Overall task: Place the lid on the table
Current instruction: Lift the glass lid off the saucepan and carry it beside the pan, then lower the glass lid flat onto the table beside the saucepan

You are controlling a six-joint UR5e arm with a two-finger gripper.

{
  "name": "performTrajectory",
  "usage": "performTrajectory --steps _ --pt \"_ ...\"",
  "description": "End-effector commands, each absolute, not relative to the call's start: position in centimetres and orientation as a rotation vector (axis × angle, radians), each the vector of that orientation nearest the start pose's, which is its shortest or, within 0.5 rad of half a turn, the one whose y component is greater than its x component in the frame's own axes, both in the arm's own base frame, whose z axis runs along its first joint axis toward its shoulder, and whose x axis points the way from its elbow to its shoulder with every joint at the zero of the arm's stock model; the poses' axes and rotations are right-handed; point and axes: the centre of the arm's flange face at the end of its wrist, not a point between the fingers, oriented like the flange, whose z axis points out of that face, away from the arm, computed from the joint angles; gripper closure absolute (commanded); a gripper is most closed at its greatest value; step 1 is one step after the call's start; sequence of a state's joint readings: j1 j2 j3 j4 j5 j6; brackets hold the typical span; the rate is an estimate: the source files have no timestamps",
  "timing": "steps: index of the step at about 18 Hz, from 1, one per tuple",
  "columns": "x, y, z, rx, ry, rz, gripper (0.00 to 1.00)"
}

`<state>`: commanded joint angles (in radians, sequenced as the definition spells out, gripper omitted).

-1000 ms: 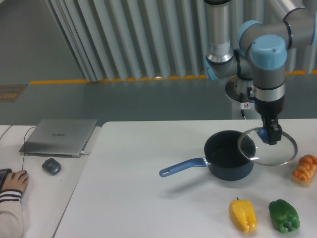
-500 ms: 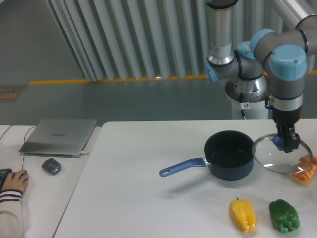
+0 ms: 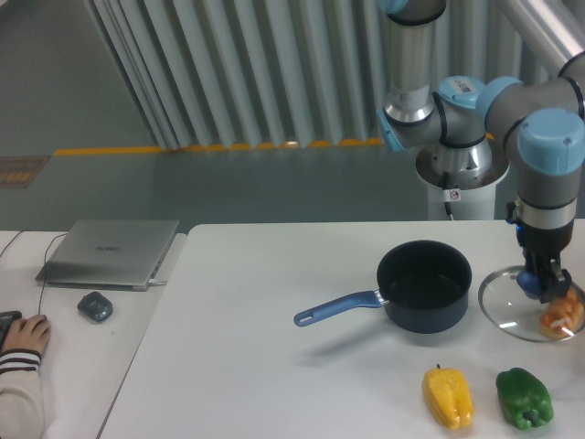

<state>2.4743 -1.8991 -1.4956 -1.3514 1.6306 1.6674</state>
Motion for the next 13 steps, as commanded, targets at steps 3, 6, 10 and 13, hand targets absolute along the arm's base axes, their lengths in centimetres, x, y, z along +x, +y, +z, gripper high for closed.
performTrajectory --steps 3,6,10,13 --pt "-40.6 48.1 35.5 -2.982 1.198 -0.038 0.48" --pt "-40.7 48.2 34.9 -2.984 1.201 -0.054 0.48" --pt "-40.7 48.1 34.5 -2.986 1.200 -0.066 0.48" --pt "-40.6 48.2 34.1 -2.989 1.204 -0.072 0.48"
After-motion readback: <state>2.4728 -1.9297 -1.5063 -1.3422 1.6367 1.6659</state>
